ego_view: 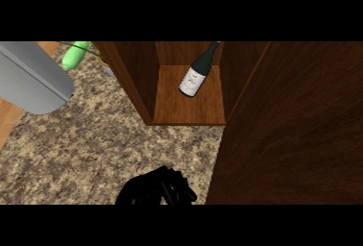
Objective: Pick up the wine, place it into the cabinet and close the cabinet
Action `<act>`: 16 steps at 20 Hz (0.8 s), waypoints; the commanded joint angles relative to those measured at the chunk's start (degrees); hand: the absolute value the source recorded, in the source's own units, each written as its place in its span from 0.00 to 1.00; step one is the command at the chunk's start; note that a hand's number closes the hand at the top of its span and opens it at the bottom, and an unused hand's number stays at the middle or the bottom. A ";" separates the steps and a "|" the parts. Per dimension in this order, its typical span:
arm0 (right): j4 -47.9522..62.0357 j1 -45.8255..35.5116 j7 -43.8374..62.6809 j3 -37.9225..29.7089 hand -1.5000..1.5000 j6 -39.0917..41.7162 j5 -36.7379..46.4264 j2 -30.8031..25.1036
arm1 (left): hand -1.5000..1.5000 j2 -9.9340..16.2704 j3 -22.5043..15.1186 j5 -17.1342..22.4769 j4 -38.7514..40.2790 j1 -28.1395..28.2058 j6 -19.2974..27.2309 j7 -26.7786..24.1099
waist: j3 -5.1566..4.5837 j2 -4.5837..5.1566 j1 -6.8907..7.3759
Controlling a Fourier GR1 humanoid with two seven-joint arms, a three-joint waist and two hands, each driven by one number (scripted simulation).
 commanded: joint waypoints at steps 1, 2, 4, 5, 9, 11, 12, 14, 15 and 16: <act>-2.61 0.70 1.17 4.49 1.00 2.74 -4.62 0.82 | 1.00 3.87 0.44 1.21 -3.73 4.53 -4.05 -1.92 | -0.03 0.04 0.11; -3.57 -2.61 2.40 4.75 1.00 3.48 -4.46 -0.83 | 1.00 6.84 -0.26 1.23 -7.56 6.15 -3.92 -0.30 | -0.06 -0.17 0.37; -2.59 -0.62 -0.69 7.66 1.00 5.52 -3.46 -0.09 | 1.00 10.37 0.99 2.41 -9.27 9.23 -7.37 -2.56 | -0.05 -0.02 0.60; -3.15 -1.74 0.86 5.33 1.00 4.83 -7.13 0.23 | 1.00 12.35 2.93 4.47 -9.45 10.26 -10.00 -2.89 | -0.05 -0.01 0.35; -1.57 -3.10 3.78 14.43 1.00 1.27 -7.68 7.30 | 1.00 17.63 6.65 7.04 -12.27 13.97 -13.72 -4.67 | -0.17 -0.20 1.26; -2.76 -1.88 2.96 15.76 1.00 1.99 -7.75 8.22 | 1.00 19.90 11.47 10.07 -15.49 15.02 -15.63 -4.90 | -0.09 -0.09 0.83; 0.17 -6.34 4.78 16.60 1.00 0.07 -6.02 9.41 | 1.00 21.29 14.02 12.00 -13.34 17.08 -19.58 -8.55 | -0.29 -0.20 1.31; -1.40 -2.95 3.75 21.28 1.00 -0.61 -2.86 11.30 | 1.00 24.53 18.87 15.18 -15.19 19.94 -22.46 -9.18 | -0.18 -0.20 0.89; 0.48 -5.77 5.03 24.08 1.00 -2.41 -0.20 12.86 | 1.00 26.70 19.84 16.65 -18.06 22.49 -22.70 -7.85 | -0.22 -0.45 1.27; -0.05 -7.56 7.29 23.33 1.00 -3.37 0.64 12.59 | 1.00 28.30 23.00 17.49 -13.48 25.40 -27.20 -12.41 | -0.33 -0.56 1.15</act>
